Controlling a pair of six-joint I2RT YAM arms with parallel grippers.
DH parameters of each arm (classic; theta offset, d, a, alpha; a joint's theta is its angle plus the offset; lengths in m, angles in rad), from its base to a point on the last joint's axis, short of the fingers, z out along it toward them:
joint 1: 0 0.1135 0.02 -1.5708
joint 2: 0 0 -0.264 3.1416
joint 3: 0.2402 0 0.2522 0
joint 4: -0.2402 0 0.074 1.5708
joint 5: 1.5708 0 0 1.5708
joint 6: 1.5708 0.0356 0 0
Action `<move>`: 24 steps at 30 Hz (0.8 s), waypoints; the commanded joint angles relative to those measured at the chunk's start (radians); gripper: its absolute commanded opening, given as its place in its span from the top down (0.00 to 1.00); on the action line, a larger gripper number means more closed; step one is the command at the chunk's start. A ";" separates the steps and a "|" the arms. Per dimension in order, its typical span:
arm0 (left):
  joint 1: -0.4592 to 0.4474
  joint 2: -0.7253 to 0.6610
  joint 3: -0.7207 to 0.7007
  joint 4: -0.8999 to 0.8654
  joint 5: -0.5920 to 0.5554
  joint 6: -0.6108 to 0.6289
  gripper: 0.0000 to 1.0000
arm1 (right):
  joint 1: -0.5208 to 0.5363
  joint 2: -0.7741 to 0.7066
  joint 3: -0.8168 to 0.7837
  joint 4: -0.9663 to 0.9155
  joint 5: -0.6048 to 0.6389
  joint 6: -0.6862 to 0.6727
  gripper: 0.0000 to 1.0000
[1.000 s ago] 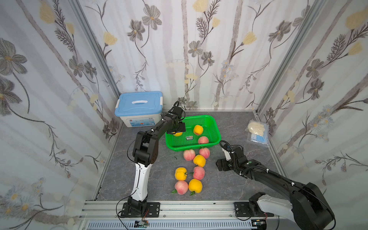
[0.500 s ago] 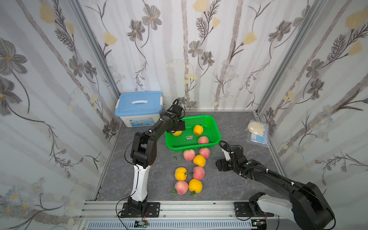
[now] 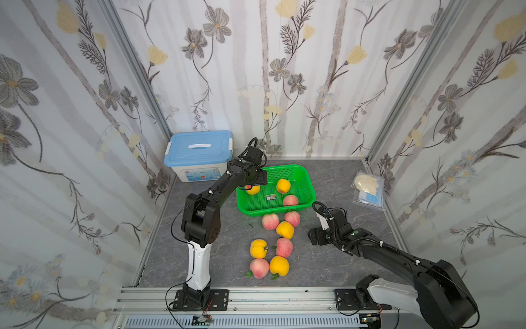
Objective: Put the peaches into the basket
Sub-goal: Place the peach in the basket, then pick up the peach from the center of the board.
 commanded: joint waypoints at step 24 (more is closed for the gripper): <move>-0.085 -0.445 -0.350 -0.009 -0.015 -0.073 0.13 | 0.013 0.017 0.014 0.013 0.029 0.002 0.11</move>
